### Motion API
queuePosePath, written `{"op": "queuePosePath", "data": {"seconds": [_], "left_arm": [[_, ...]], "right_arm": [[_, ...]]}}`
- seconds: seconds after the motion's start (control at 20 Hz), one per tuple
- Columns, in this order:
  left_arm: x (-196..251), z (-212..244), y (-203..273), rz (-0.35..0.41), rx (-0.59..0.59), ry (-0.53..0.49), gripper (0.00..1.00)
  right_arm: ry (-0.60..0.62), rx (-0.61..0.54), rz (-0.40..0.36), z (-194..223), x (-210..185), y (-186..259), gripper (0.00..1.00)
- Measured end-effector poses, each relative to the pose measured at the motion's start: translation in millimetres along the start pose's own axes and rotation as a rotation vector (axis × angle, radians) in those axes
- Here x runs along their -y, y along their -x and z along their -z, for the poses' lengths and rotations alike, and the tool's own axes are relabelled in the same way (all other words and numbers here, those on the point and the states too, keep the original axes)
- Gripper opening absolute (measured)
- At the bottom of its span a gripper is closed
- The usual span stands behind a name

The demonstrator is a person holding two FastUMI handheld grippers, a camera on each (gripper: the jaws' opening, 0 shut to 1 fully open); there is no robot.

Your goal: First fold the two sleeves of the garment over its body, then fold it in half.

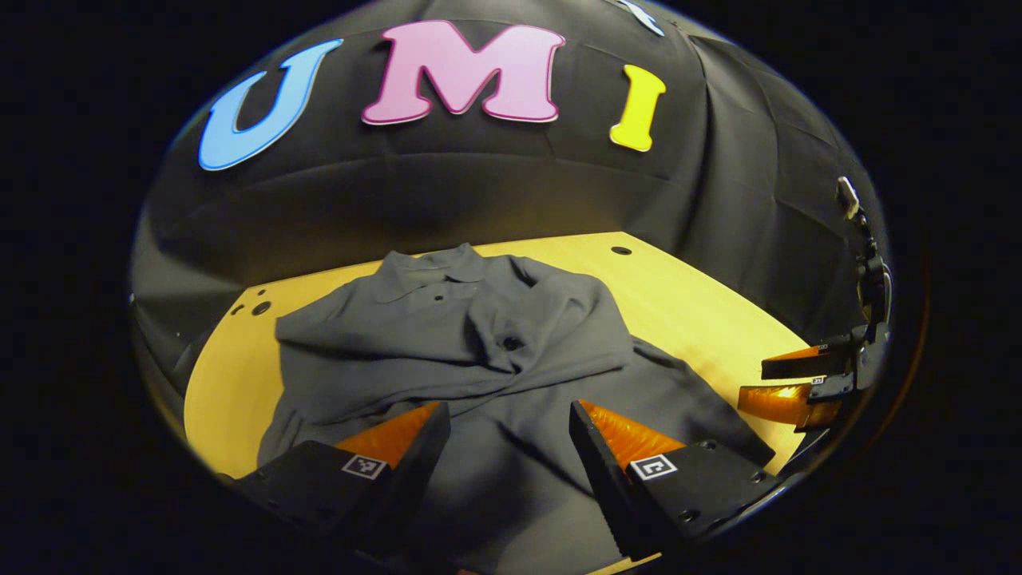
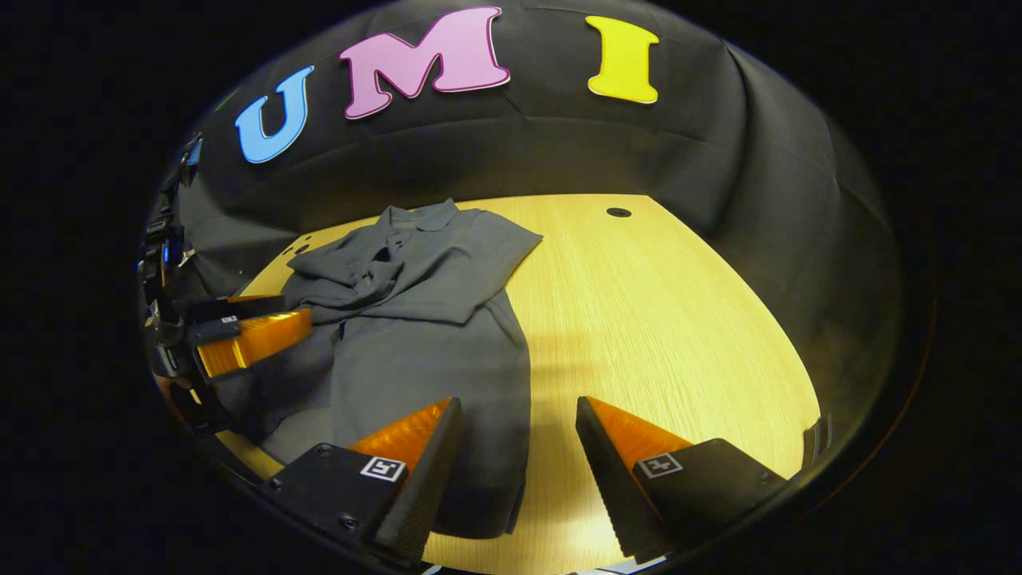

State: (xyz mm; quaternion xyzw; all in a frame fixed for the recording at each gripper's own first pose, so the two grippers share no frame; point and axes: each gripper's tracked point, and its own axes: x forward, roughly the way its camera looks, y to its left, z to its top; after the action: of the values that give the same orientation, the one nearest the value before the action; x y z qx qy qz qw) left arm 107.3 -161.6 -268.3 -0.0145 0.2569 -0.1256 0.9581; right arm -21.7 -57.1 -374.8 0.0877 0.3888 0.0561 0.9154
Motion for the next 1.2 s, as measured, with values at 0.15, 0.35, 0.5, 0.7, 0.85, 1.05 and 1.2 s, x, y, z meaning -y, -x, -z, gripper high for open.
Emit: {"op": "queuePosePath", "data": {"seconds": [0.15, 0.35, 0.5, 0.7, 0.85, 1.05, 1.2], "left_arm": [[-37, 13, 31, -0.050, -0.009, 0.026, 0.95], [-90, 44, 67, -0.138, -0.062, 0.047, 0.95], [-129, 69, 90, -0.206, -0.102, 0.070, 0.95], [-170, 105, 117, -0.279, -0.167, 0.079, 0.95], [-188, 128, 123, -0.301, -0.209, 0.091, 0.95], [-195, 155, 118, -0.295, -0.276, 0.132, 0.95], [-195, 168, 111, -0.280, -0.315, 0.137, 0.95]], "right_arm": [[0.003, -0.016, 0.003, 8, -2, 9, 0.89], [0.010, -0.042, 0.010, 22, -7, 19, 0.91], [0.014, -0.058, 0.013, 30, -12, 21, 0.94], [0.014, -0.075, 0.020, 38, -17, 23, 0.97], [0.013, -0.092, 0.023, 45, -20, 21, 0.97], [0.011, -0.145, 0.040, 65, -20, 13, 0.97], [0.009, -0.172, 0.044, 73, -21, 5, 0.98]]}}
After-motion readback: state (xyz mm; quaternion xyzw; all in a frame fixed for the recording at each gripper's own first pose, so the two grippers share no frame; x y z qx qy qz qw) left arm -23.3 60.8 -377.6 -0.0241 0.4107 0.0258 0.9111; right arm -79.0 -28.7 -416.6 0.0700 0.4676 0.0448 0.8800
